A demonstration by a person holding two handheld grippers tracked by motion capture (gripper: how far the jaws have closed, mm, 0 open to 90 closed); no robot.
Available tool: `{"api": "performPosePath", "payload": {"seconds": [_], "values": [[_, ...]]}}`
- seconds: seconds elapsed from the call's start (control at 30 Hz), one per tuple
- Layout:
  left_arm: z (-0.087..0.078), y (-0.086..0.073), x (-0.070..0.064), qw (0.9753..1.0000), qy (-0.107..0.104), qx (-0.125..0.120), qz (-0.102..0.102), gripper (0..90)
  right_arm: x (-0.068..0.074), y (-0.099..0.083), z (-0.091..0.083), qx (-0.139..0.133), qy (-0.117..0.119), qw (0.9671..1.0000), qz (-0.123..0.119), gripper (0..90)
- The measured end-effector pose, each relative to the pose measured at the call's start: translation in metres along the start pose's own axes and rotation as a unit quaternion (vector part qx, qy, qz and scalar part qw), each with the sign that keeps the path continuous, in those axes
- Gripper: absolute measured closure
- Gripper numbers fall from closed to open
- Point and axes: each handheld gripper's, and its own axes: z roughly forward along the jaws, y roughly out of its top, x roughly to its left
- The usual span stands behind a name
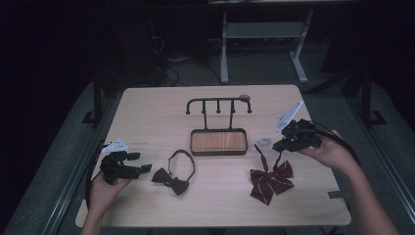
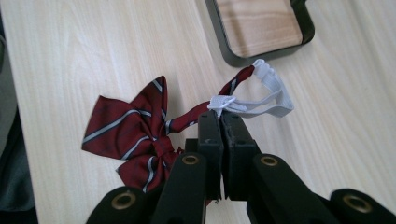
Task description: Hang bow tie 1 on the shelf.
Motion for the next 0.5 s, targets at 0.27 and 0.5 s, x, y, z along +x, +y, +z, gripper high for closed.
{"api": "performPosePath", "payload": {"seconds": [0.27, 0.5], "values": [[0.000, 0.000, 0.000, 1.0000, 0.001, -0.003, 0.001, 24.6, 0.004, 0.014, -0.020, -0.011, -0.003, 0.9998, -0.019, 86.9], [0.000, 0.000, 0.000, 1.0000, 0.000, -0.003, 0.001, 24.5, 0.002, 0.023, -0.033, -0.020, -0.002, 0.9995, -0.023, 86.9]]}}
